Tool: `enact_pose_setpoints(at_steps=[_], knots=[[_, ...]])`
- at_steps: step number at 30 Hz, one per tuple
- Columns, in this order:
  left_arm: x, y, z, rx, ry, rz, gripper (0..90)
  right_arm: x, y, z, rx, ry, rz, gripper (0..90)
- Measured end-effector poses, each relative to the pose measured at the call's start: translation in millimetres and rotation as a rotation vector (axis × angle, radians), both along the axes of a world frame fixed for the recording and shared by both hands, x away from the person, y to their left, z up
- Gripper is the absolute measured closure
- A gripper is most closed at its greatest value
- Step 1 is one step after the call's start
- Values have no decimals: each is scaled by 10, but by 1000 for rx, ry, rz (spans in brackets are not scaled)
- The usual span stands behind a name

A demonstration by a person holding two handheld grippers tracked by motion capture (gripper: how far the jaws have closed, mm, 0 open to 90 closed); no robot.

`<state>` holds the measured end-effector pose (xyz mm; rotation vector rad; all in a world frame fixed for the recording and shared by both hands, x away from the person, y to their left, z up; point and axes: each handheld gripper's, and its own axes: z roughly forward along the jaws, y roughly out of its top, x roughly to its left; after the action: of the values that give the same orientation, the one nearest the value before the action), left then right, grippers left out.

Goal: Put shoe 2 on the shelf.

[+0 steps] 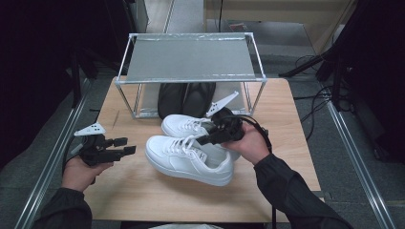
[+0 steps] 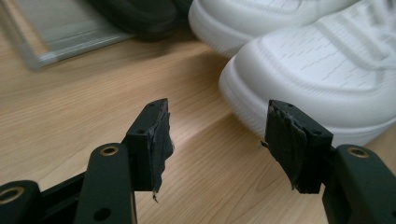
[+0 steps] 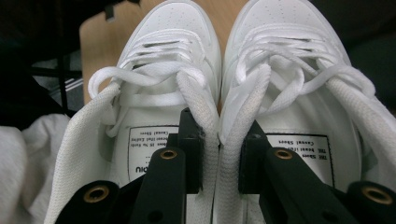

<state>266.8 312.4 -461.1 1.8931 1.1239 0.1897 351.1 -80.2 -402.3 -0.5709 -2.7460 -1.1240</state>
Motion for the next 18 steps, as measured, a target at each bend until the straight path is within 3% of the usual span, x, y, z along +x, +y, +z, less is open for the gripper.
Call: enact_pose_setpoints(at_steps=[1,5,8,15,16,18], knots=[[-35,67,0,-7,0,26,406,33,62,151,22,-13,34,776],[-85,147,-7,-7,-21,55,411,59,157,423,49,-35,84,776],[-94,187,-23,-12,-16,74,411,114,211,624,76,-21,104,775],[-68,182,-52,-3,1,64,420,217,275,1093,129,-45,141,777],[-55,165,-71,-1,5,62,421,240,276,1174,139,-39,126,777],[-49,163,-78,3,13,54,422,263,277,1217,150,-33,124,778]])
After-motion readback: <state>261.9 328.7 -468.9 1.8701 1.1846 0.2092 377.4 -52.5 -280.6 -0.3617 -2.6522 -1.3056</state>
